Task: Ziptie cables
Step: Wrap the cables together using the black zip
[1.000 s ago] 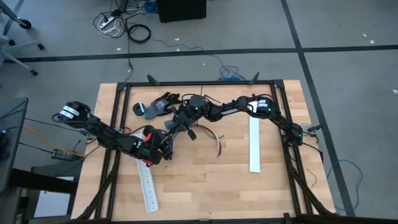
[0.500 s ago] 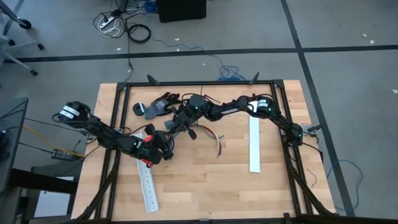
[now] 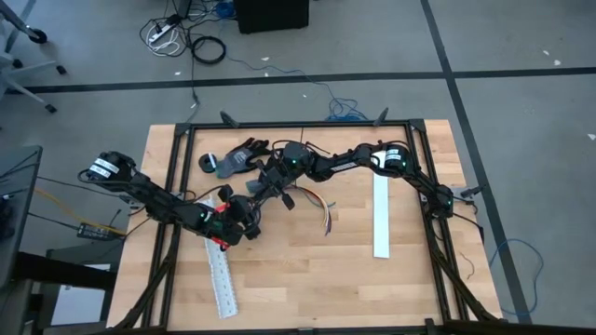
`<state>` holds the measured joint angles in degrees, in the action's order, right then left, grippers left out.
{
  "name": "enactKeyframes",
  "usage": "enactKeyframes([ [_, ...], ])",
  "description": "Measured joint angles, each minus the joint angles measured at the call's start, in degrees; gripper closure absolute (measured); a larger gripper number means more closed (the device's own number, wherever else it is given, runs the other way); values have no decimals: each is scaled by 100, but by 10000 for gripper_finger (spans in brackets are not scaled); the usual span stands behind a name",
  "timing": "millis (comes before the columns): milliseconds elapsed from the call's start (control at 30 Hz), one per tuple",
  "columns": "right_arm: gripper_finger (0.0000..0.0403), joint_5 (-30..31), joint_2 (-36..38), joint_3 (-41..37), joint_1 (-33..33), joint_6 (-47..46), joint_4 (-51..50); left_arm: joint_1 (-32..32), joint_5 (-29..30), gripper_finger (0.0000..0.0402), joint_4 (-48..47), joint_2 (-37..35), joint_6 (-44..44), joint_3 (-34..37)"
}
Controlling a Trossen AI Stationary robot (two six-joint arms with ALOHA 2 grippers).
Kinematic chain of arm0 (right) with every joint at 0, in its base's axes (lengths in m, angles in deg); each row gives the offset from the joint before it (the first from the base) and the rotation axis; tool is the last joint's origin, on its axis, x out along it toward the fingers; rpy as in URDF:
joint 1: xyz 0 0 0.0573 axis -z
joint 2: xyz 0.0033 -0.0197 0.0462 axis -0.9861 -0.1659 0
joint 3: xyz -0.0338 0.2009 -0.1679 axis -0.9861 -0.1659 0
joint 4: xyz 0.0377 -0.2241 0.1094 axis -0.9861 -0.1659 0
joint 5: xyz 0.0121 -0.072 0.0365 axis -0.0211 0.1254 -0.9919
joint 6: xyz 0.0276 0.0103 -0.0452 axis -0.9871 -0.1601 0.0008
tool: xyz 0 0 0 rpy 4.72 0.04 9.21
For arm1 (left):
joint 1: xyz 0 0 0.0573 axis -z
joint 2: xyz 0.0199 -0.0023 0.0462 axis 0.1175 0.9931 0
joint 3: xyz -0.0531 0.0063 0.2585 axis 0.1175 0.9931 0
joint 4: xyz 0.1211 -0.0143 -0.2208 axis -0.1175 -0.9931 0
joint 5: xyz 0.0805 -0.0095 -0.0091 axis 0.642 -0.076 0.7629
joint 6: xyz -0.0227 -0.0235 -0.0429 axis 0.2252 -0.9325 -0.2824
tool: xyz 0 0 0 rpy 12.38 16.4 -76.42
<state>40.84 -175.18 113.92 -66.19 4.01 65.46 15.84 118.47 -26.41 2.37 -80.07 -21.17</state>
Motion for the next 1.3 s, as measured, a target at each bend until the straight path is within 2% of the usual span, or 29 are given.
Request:
enactKeyframes([
  [400,403,0,0,0,16,-4,-18,0,-148,395,-99,-2,-214,-1],
  [533,403,2,0,0,15,-4,-23,-28,-179,395,-175,-7,-752,-7],
  [1300,403,56,-4,0,58,-4,43,-55,-353,399,-259,-9,-884,-9],
])
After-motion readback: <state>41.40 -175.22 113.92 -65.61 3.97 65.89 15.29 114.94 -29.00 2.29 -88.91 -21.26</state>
